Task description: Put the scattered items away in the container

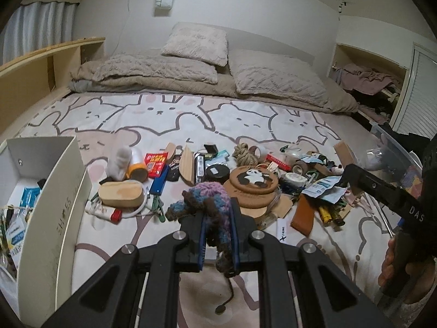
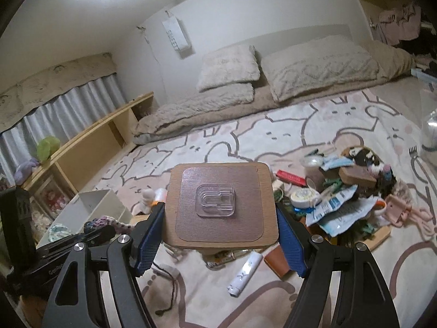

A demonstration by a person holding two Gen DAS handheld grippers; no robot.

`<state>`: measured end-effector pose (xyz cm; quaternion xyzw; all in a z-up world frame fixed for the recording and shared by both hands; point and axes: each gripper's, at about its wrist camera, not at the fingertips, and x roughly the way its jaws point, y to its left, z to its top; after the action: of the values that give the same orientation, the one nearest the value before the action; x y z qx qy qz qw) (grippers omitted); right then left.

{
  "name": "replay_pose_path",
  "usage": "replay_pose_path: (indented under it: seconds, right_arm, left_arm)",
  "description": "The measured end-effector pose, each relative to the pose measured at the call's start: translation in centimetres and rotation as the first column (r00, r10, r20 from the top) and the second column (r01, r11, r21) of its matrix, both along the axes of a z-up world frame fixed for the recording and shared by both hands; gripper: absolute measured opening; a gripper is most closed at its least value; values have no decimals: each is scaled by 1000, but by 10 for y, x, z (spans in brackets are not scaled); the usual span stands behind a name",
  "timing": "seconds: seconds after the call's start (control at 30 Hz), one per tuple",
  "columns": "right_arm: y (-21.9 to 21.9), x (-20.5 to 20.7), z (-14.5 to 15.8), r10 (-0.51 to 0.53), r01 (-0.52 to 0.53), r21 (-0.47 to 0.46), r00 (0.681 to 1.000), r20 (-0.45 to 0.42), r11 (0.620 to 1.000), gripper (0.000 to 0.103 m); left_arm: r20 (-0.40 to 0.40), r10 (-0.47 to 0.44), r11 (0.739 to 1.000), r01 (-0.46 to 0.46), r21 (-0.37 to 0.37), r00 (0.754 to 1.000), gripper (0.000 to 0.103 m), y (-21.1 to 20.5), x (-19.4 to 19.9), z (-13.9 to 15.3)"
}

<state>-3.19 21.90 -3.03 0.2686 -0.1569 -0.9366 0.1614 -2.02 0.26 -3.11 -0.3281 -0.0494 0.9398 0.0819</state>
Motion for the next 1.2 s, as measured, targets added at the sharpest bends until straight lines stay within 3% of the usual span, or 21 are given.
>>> replay_pose_path:
  seconds: [0.33, 1.2]
  right_arm:
    - [4, 11, 32, 6, -8, -12, 995, -100, 1000, 77]
    - [-9, 55, 96, 36, -35, 11, 970, -239, 999, 77]
  left_arm:
    - [-93, -24, 1000, 24, -1, 995, 15, 9, 2, 42]
    - [-262, -22, 1000, 23, 0, 965, 15, 4, 48, 125]
